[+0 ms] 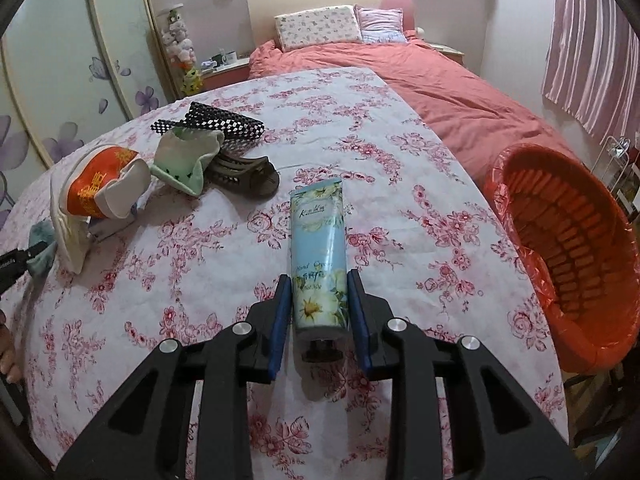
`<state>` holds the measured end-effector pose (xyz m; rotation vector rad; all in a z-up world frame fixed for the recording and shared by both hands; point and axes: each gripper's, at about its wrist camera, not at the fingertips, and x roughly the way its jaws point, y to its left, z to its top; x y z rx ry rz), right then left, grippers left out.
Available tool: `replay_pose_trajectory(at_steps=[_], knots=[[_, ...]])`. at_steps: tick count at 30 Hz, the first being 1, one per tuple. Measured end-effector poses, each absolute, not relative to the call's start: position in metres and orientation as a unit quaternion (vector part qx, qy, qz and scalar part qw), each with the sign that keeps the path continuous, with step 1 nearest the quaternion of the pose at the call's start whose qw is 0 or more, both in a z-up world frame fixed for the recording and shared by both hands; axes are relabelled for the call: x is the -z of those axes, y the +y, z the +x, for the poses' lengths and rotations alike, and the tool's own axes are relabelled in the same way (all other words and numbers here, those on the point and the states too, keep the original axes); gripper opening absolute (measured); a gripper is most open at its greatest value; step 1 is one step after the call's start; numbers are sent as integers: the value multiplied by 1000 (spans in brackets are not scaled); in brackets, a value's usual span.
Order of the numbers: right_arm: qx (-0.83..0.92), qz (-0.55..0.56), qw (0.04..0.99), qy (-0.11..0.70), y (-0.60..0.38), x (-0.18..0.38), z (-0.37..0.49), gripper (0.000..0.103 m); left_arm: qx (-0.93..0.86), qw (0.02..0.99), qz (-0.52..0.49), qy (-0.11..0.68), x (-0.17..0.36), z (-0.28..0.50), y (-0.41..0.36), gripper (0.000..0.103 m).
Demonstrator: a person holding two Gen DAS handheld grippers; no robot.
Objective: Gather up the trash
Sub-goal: 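Grasp the light blue lotion tube with the right tool while the left holds the towel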
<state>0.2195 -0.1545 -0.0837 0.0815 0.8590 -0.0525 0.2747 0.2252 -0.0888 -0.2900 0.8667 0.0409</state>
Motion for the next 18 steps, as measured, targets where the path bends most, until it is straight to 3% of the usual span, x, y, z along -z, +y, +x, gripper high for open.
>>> replay_pose_trajectory(at_steps=[4,9,18], knots=[[30,17,906,421,-150,82,220,29,-21,899,-125,420,87,275,220,22],[25,54,882,467,-159,77,246,30,-34,900,-68,429,86,280,200,33],[33,18,902,430,-149,82,249,30,-39,899,-56,432,86,280,195,36]])
